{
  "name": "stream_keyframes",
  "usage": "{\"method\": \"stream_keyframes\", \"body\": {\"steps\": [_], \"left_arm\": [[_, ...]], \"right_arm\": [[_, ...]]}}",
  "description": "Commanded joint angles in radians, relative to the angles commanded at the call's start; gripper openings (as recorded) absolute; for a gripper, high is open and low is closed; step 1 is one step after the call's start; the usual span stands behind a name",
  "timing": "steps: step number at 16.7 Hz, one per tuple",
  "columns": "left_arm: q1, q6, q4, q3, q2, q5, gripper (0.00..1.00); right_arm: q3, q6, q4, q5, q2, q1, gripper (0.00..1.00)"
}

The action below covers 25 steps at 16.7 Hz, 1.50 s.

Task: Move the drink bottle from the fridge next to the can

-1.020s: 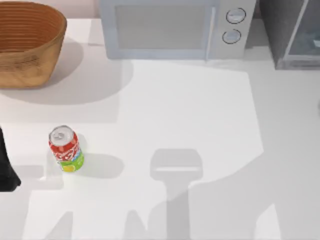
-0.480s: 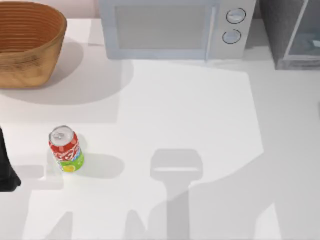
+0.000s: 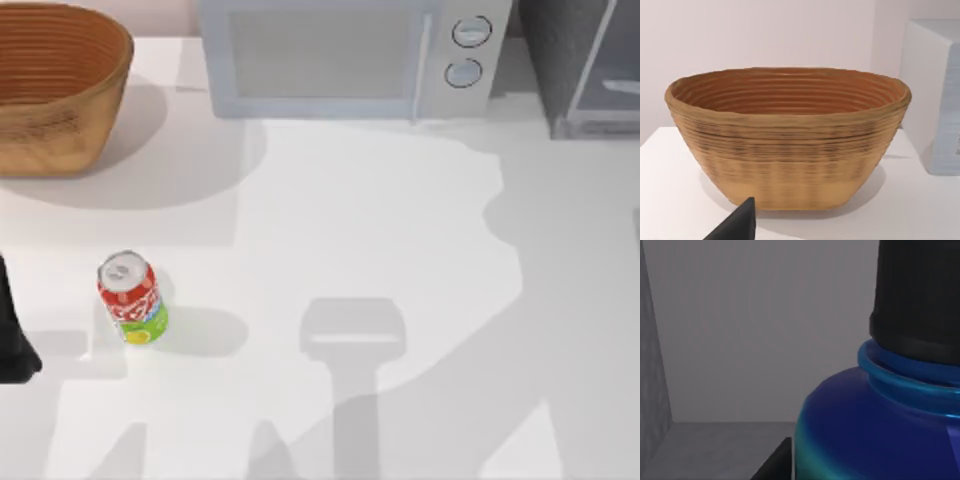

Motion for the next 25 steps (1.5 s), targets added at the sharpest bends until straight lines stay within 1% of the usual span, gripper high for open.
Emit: {"method": "stream_keyframes", "body": {"steps": [3,7,9,12,16,19,21,25], "left_arm": [[0.0,0.0,0.0,0.0,0.0,0.0,1.0],[0.0,0.0,0.0,0.0,0.0,0.0,1.0],[0.0,0.0,0.0,0.0,0.0,0.0,1.0],[0.0,0.0,0.0,0.0,0.0,0.0,1.0],[0.0,0.0,0.0,0.0,0.0,0.0,1.0],[0.0,0.0,0.0,0.0,0.0,0.0,1.0],[0.0,0.0,0.0,0.0,0.0,0.0,1.0],[0.0,0.0,0.0,0.0,0.0,0.0,1.0]], "right_arm": [[0.006,0.0,-0.035,-0.001,-0.031,0.0,0.0],[0.0,0.002,-0.031,-0.001,-0.029,0.0,0.0],[-0.035,0.002,-0.013,-0.005,-0.057,-0.007,0.0],[-0.166,0.003,0.04,-0.023,-0.137,-0.023,0.0],[-0.442,0.004,0.134,-0.055,-0.278,-0.051,0.0],[-0.588,0.004,0.198,-0.076,-0.372,-0.07,0.0],[-0.633,0.005,0.222,-0.083,-0.406,-0.077,0.0],[-0.636,0.006,0.223,-0.084,-0.405,-0.072,0.0]]}}
